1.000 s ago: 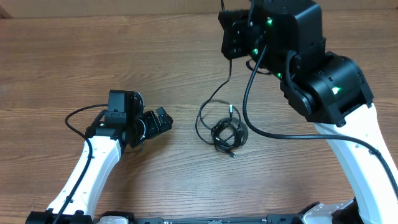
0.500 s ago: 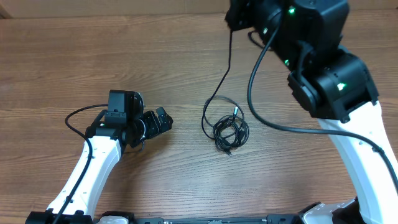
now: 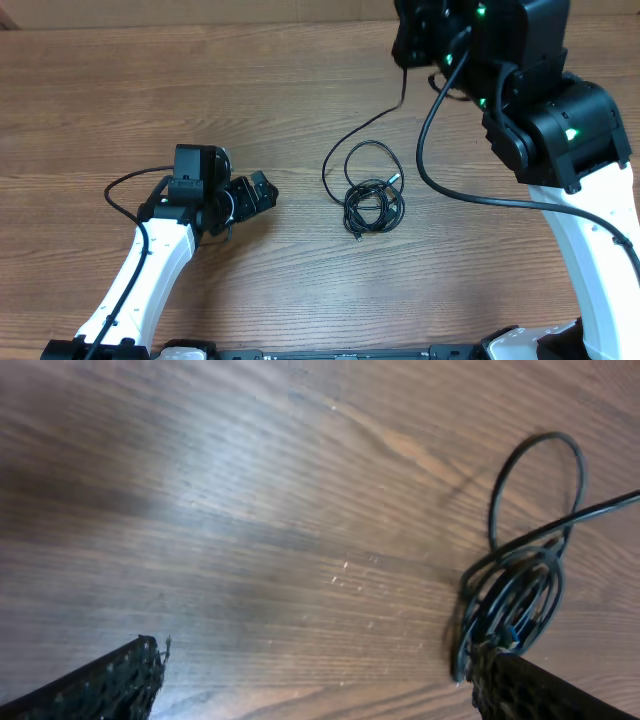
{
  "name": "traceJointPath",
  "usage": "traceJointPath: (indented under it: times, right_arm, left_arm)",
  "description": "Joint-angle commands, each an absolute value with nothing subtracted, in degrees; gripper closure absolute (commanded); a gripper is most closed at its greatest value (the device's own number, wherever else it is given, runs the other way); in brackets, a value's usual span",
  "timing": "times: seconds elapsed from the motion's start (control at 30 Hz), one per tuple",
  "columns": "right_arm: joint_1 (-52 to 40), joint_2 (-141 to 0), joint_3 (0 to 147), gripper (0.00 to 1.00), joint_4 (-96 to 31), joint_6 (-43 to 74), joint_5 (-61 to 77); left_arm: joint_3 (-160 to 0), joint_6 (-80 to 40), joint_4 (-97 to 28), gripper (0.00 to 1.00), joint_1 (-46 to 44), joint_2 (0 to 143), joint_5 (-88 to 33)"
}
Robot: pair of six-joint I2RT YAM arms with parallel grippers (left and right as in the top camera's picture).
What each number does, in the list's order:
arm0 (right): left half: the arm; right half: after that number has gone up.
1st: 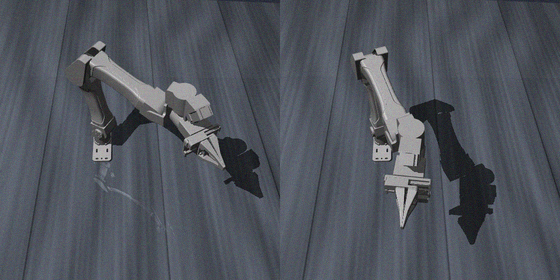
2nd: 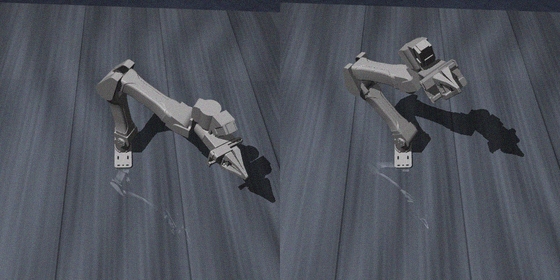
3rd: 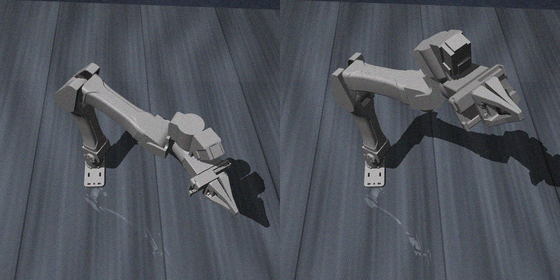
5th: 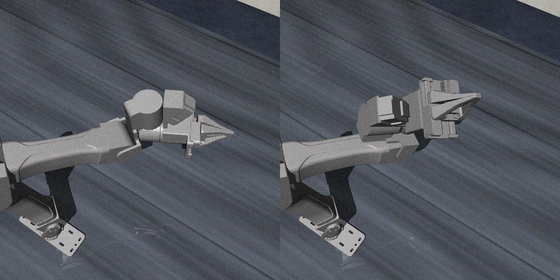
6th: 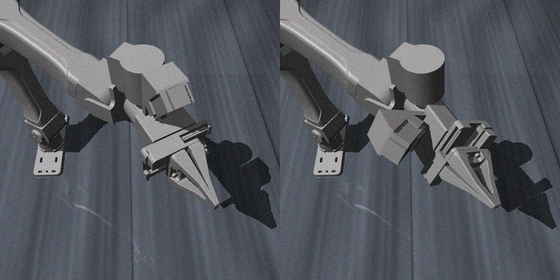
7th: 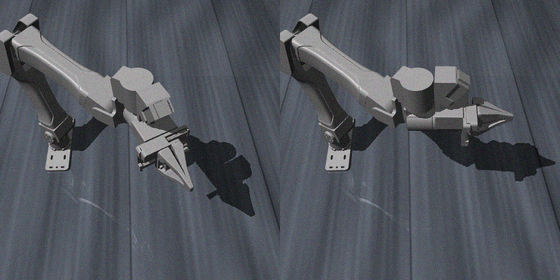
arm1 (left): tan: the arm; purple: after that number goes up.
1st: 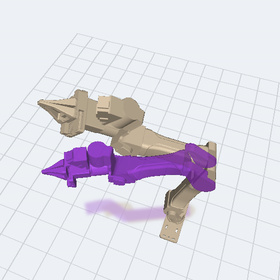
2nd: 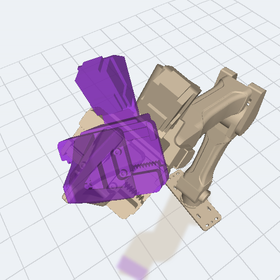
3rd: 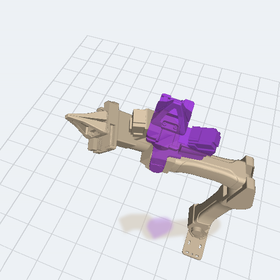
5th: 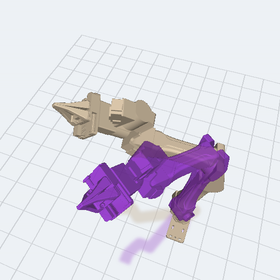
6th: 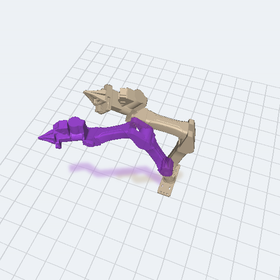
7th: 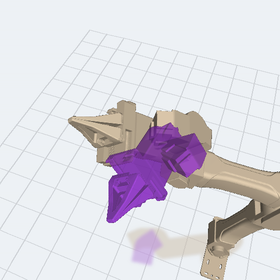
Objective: Untangle cables
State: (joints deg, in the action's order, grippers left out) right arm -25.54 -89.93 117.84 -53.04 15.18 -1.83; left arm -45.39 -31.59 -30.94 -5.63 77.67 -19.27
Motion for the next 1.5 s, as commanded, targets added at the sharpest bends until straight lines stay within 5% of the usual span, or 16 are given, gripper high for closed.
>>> traceJointPath:
  times: [0.0,0.3,0.43,0.63,0.93,1.17,1.27,1.47]
  right_arm:
    - [-25.32,-90.72,119.31,0.96,-55.0,15.16,3.57]
    - [-25.32,-91.24,119.31,0.96,-54.54,20.53,11.18]
    - [-25.32,-91.33,119.31,0.96,-52.75,23.0,16.49]
    - [-25.32,-91.33,119.31,0.96,-52.66,25.76,18.13]
    - [-25.39,-91.44,119.28,0.96,-54.17,25.74,18.15]
    - [-25.39,-91.44,119.28,0.96,-54.39,25.71,18.15]
    - [-25.39,-91.53,119.28,0.96,-54.59,25.74,18.15]
    - [-25.39,-91.55,119.28,0.96,-55.68,25.74,18.13]
  left_arm:
    - [-46.26,-33.91,-30.76,0.0,-5.8,78.0,-21.17]
    - [-46.3,-20.91,-18.74,0.0,-9.02,78.0,-51.35]
    - [-46.33,-15.03,-14.41,0.0,-15.16,78.0,-46.46]
    - [-46.37,-15.0,-11.68,0.0,-23.59,78.0,-19.05]
    - [-46.37,-14.74,-5.28,0.0,-24.32,78.17,-5.93]
    - [-46.35,-14.57,-4.43,0.0,-24.45,83.55,-11.4]
    - [-46.35,-14.5,-2.33,0.09,-24.45,86.67,-11.68]
    - [-46.35,-13.47,3.42,0.0,-24.58,92.75,-13.15]
